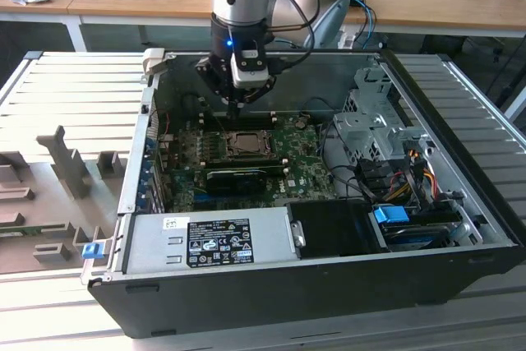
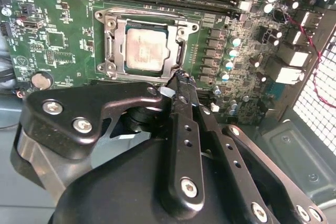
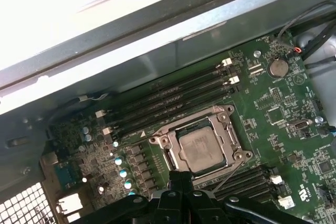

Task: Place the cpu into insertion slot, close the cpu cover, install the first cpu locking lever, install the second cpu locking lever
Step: 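Install the first cpu locking lever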

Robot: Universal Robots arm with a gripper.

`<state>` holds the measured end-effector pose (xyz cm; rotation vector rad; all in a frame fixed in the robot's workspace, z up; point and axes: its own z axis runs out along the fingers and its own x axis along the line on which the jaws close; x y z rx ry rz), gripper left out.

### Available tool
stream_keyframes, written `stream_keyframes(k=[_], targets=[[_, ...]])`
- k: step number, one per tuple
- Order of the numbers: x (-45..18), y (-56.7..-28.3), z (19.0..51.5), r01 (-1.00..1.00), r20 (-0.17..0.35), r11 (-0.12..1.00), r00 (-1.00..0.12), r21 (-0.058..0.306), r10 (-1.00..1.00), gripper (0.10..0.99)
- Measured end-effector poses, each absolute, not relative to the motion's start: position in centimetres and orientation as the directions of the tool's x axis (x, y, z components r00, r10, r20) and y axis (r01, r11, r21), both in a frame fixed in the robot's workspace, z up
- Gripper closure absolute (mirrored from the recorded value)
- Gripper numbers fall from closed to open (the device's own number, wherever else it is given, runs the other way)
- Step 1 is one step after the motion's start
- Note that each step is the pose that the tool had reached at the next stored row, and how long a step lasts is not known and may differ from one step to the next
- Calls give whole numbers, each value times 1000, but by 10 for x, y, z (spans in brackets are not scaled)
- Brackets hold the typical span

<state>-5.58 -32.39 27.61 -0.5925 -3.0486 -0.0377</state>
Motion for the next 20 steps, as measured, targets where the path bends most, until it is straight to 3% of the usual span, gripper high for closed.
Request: stream_keyframes(k=[20], targets=[[-64, -324, 275, 358, 40, 933, -933, 19, 358, 980]])
